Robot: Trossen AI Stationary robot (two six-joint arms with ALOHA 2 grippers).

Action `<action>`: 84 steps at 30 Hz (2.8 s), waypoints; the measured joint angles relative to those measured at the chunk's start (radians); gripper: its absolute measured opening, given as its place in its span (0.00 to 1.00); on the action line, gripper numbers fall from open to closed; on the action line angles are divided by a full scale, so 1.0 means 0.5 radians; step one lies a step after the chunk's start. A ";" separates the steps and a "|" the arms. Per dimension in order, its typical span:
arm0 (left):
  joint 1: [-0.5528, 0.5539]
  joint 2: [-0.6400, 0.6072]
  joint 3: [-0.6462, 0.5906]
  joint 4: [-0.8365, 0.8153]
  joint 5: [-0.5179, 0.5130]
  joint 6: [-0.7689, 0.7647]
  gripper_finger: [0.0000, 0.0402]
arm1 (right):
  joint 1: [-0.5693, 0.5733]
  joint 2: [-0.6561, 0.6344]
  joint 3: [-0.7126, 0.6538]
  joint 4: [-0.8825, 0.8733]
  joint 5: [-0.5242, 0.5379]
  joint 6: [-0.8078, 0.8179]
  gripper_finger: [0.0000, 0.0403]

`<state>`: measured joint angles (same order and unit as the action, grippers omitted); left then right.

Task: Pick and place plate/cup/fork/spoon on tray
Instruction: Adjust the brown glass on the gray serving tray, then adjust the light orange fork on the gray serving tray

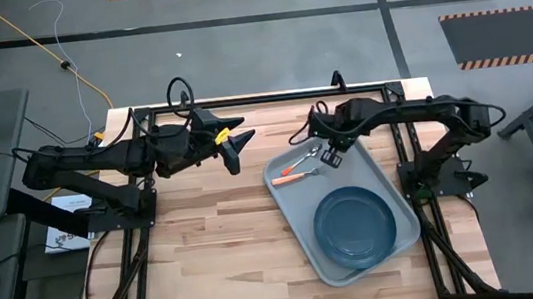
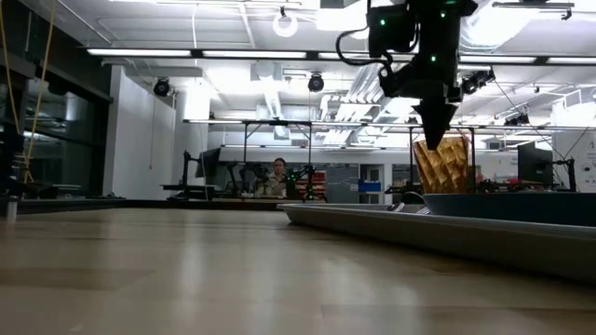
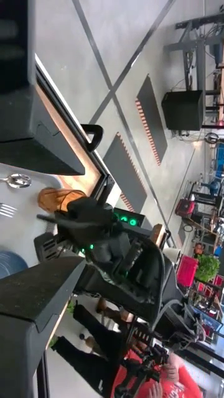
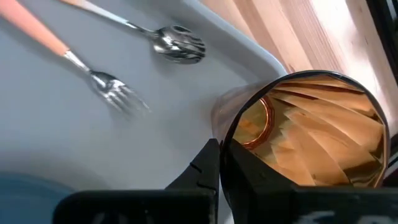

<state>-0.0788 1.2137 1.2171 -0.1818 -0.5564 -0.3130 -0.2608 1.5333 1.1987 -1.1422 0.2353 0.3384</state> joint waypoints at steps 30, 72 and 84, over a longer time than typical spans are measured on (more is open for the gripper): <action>0.000 0.000 0.000 -0.001 0.000 -0.001 0.53 | -0.059 -0.001 -0.036 0.120 -0.090 0.179 0.08; -0.001 0.000 0.000 -0.062 0.000 0.005 0.53 | 0.916 -1.027 -1.160 1.354 0.108 2.138 0.47; 0.000 -0.001 0.000 -0.060 0.000 0.005 0.53 | 0.800 -0.445 -1.231 1.649 0.376 2.522 0.47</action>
<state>-0.0788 1.2133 1.2171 -0.2118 -0.5564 -0.3103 0.1393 1.3107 0.5832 -0.3178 0.4234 1.5993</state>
